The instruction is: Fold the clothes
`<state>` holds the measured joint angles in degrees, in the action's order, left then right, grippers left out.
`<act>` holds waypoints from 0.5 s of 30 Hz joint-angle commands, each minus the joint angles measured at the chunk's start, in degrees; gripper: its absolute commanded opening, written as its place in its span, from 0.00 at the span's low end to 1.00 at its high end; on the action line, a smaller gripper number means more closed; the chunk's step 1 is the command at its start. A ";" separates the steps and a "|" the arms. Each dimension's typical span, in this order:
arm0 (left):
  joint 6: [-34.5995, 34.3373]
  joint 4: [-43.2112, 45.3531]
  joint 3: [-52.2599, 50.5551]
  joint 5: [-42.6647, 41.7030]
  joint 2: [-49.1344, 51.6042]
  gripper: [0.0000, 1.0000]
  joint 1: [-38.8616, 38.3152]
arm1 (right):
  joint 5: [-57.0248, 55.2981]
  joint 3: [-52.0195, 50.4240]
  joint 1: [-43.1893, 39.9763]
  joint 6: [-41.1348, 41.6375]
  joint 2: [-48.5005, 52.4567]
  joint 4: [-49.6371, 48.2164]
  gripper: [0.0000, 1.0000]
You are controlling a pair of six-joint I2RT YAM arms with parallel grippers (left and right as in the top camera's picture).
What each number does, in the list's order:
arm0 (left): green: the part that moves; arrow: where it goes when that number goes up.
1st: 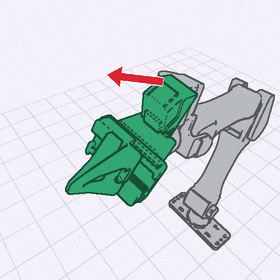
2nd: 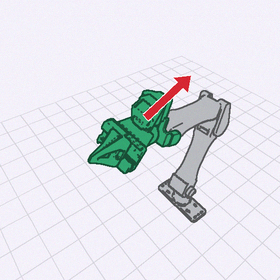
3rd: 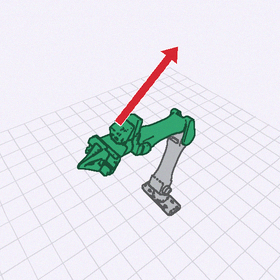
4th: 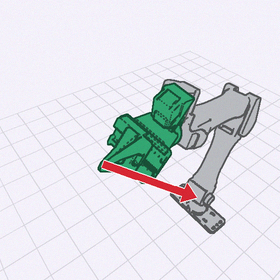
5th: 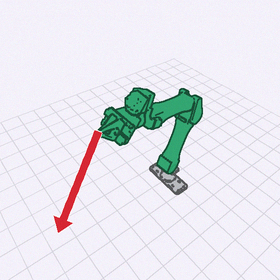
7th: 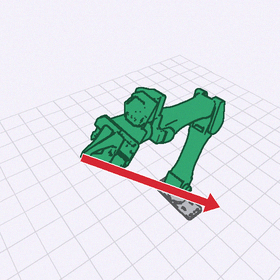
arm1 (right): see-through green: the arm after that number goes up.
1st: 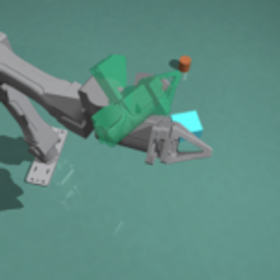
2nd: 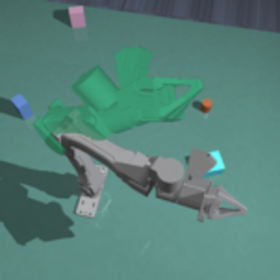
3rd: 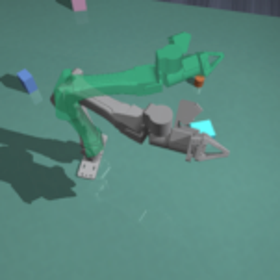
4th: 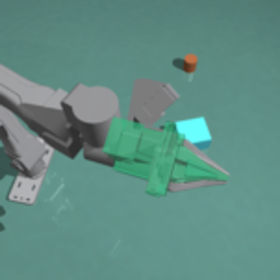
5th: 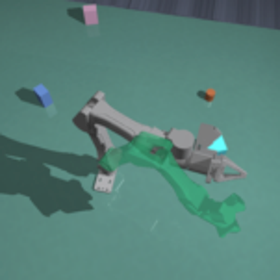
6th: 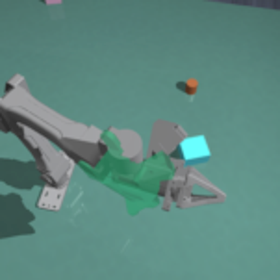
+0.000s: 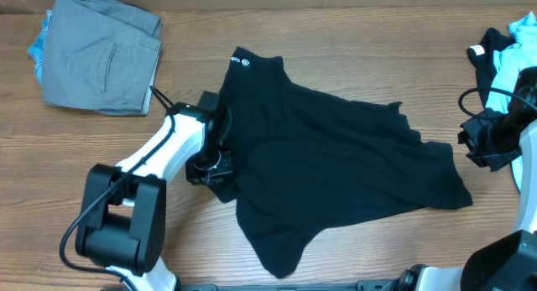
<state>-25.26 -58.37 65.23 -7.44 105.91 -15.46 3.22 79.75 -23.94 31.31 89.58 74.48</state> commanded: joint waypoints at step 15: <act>4.68 0.15 0.09 2.73 9.94 0.04 9.42 | 4.28 -16.22 0.74 0.57 0.52 -14.19 0.33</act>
<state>-22.90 -59.66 66.50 -10.74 111.15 -9.82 5.87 65.43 -23.53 31.55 89.67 61.60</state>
